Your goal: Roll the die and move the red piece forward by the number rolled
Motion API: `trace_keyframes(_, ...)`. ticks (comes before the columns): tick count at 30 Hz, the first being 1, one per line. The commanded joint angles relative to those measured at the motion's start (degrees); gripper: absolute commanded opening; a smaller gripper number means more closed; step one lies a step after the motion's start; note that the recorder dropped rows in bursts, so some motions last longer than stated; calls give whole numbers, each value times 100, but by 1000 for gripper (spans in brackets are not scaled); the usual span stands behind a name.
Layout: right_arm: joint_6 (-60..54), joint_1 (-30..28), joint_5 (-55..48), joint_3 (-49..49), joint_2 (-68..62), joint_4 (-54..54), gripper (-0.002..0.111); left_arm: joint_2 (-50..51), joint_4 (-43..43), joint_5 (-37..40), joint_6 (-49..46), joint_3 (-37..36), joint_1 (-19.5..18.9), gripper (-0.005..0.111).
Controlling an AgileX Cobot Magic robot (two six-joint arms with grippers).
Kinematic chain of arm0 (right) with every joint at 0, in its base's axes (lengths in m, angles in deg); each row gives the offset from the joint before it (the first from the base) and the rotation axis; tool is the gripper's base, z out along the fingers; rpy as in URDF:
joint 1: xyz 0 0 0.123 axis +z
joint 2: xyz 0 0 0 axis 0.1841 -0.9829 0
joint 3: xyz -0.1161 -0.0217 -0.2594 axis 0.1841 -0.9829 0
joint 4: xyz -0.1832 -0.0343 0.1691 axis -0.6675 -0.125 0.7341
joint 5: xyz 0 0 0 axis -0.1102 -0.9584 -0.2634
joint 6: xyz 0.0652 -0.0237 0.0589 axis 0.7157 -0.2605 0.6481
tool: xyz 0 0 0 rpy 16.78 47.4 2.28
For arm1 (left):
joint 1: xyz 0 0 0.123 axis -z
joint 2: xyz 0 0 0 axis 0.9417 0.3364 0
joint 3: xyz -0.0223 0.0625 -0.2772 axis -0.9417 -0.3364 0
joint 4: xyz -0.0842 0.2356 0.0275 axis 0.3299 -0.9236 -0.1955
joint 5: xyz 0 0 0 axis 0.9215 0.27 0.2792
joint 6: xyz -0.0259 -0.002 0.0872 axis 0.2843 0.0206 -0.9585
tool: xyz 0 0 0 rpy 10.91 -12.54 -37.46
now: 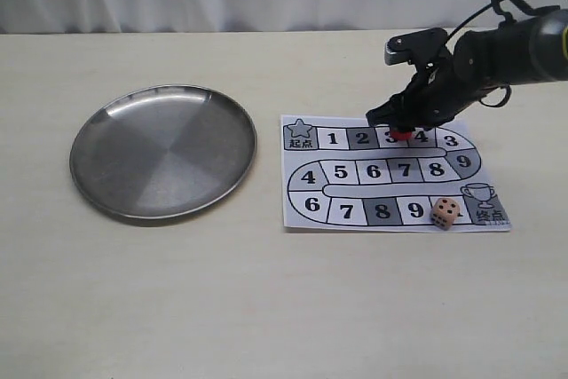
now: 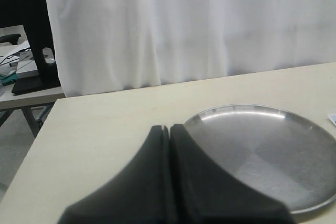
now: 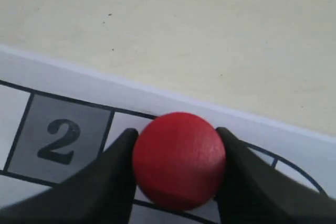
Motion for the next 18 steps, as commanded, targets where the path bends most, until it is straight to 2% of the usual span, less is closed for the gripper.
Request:
trace_keyframes(1, 0, -22, -453, -52, 296, -14, 4, -15, 3, -55, 5, -10, -19, 0)
trace_keyframes(9, -21, -46, -289, 13, 1466, -82, 4, -15, 3, -55, 5, -10, -19, 0)
trace_keyframes(18, 4, -390, -499, -9, 1279, -77, 4, -15, 3, -55, 5, -10, -19, 0)
